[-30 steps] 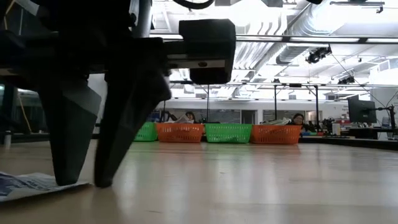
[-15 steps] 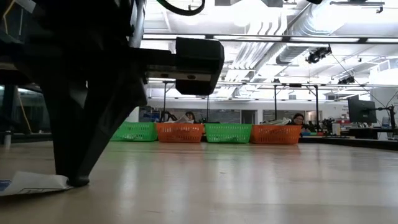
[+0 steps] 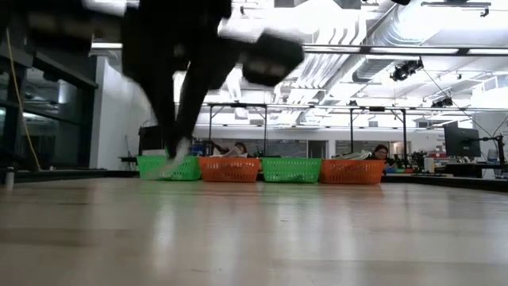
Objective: Pick & Place First Aid Supplies
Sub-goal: Put the blue alcohol pad in the left green bin
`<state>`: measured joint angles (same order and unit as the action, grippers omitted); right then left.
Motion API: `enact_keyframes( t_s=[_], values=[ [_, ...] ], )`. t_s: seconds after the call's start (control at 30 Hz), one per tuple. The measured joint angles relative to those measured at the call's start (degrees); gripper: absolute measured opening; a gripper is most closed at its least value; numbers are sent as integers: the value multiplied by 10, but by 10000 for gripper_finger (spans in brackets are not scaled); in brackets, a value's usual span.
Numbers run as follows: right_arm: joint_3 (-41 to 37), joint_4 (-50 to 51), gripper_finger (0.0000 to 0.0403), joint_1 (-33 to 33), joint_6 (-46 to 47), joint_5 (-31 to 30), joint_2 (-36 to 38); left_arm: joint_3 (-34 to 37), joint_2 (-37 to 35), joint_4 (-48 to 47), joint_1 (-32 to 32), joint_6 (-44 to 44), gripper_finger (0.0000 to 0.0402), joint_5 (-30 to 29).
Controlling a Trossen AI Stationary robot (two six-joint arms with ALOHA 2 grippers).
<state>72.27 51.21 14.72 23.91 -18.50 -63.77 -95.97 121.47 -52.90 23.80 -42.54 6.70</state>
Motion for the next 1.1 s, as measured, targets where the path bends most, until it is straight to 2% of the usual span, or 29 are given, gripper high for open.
enact_keyframes(
  t_s=[0.2,0.47,0.8,0.93,1.1],
  values=[
    [0,2,122,0,-10,-7,0,-52,-26,-27,-2,41,0,-6],
    [0,16,122,-1,-55,-30,4,-64,-117,-53,-9,86,0,-95],
    [0,14,122,-16,-83,-80,31,-64,-237,-81,-69,179,0,-222],
    [0,13,122,-33,-75,-78,45,-64,-279,-80,-87,276,0,-274],
    [0,6,122,-57,-75,-76,53,-65,-314,-77,-104,478,0,-370]
  ],
)
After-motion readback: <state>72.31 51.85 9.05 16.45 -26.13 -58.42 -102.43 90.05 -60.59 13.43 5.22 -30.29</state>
